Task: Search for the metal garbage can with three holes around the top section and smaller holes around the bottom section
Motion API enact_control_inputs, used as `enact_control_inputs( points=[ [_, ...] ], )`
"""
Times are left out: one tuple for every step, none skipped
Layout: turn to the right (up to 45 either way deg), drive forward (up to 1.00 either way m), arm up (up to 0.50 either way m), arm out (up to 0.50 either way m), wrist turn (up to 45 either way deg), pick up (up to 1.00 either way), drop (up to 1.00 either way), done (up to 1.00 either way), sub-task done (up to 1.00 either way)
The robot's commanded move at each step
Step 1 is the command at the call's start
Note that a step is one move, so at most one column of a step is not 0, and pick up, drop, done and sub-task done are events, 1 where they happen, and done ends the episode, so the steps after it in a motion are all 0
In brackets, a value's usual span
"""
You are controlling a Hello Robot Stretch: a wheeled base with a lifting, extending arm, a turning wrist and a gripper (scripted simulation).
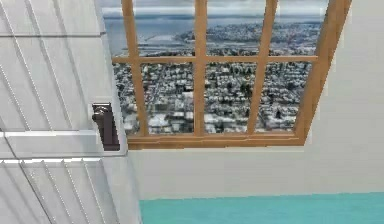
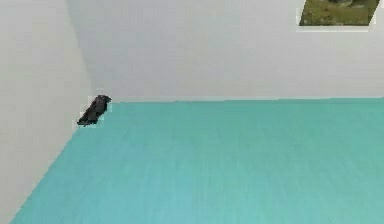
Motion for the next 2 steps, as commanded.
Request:
enact_control_inputs(
  points=[
    [-45.0, 0.00, 0.00, 0.00, 0.0, 0.00, 0.00, 0.00, 0.00],
    [-42.0, 0.00, 0.00, 0.00, 0.0, 0.00, 0.00, 0.00, 0.00]
  ],
)
